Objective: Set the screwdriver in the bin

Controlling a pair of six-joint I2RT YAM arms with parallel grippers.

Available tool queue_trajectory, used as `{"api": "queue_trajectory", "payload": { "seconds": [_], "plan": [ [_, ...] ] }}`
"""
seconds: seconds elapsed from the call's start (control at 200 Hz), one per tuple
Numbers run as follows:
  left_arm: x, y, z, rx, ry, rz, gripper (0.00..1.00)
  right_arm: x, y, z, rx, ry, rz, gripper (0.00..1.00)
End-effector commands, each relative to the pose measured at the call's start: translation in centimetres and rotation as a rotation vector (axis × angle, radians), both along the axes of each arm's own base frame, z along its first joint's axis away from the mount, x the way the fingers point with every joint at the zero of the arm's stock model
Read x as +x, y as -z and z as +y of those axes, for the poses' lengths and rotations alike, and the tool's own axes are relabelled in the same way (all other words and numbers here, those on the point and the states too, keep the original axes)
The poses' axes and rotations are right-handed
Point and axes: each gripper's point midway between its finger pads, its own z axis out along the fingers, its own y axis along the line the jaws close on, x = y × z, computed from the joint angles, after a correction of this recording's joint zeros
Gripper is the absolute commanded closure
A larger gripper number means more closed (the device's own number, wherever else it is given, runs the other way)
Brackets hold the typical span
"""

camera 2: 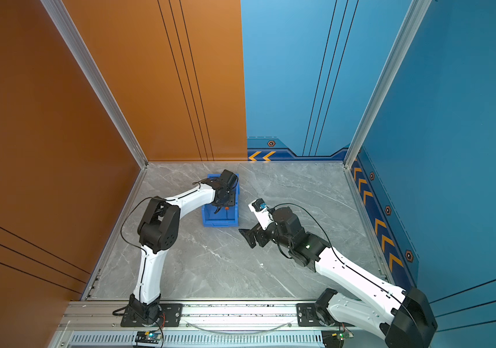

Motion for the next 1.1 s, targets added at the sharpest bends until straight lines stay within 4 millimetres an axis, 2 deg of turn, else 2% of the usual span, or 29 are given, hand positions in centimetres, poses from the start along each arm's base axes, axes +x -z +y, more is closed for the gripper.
{"api": "queue_trajectory", "payload": {
  "seconds": [0.0, 0.14, 0.315, 0.401, 0.516, 0.541, 0.566, 0.641, 0.796, 0.911, 0.926, 0.981, 1.091],
  "plan": [
    [0.1, -4.7, -0.1, -0.011, 0.015, -0.086, 0.57, 0.1, -0.4, -0.9, 0.008, 0.043, -0.032, 0.0],
    [-1.0, -7.7, 0.1, -0.021, 0.019, -0.132, 0.55, -0.1, -0.3, -1.8, 0.011, 0.067, -0.035, 0.0],
    [-3.5, -10.9, 0.3, -0.017, 0.053, -0.173, 0.47, -0.3, -0.1, -3.7, -0.018, 0.134, -0.04, 0.0],
    [-5.1, -12.3, 0.8, -0.03, 0.05, -0.193, 0.38, -0.5, -0.2, -4.7, -0.03, 0.163, -0.046, 0.0],
    [-7.7, -14.3, 1.6, -0.033, 0.056, -0.235, 0.16, -0.8, -0.1, -5.9, -0.032, 0.196, -0.054, 0.0],
    [-8.3, -14.6, 1.9, -0.034, 0.055, -0.243, 0.15, -0.9, 0.0, -6.2, -0.033, 0.207, -0.058, 0.0],
    [-8.8, -15.1, 2.2, -0.036, 0.056, -0.252, 0.08, -0.8, 0.1, -6.5, -0.035, 0.217, -0.06, 0.0],
    [-10.5, -15.5, 3.3, -0.043, 0.051, -0.262, 0.0, -0.7, 0.1, -7.6, -0.04, 0.265, -0.067, 0.0],
    [-13.8, -14.8, 6.3, -0.012, 0.062, -0.266, 0.02, -0.2, -0.4, -10.4, -0.057, 0.409, -0.092, 0.0],
    [-15.5, -14.0, 9.6, 0.013, 0.032, -0.27, 0.02, 0.1, -0.5, -11.9, -0.064, 0.487, -0.103, 0.0],
    [-15.9, -13.2, 10.2, 0.023, 0.029, -0.257, 0.02, 0.1, -0.5, -12.0, -0.063, 0.496, -0.104, 0.0],
    [-16.5, -12.8, 11.7, 0.029, 0.009, -0.262, 0.02, 0.3, -0.6, -12.8, -0.06, 0.543, -0.107, 0.0],
    [-17.4, -13.5, 14.0, 0.001, -0.005, -0.338, 0.02, 0.5, -0.4, -14.7, -0.062, 0.655, -0.103, 0.0]
  ]
}}
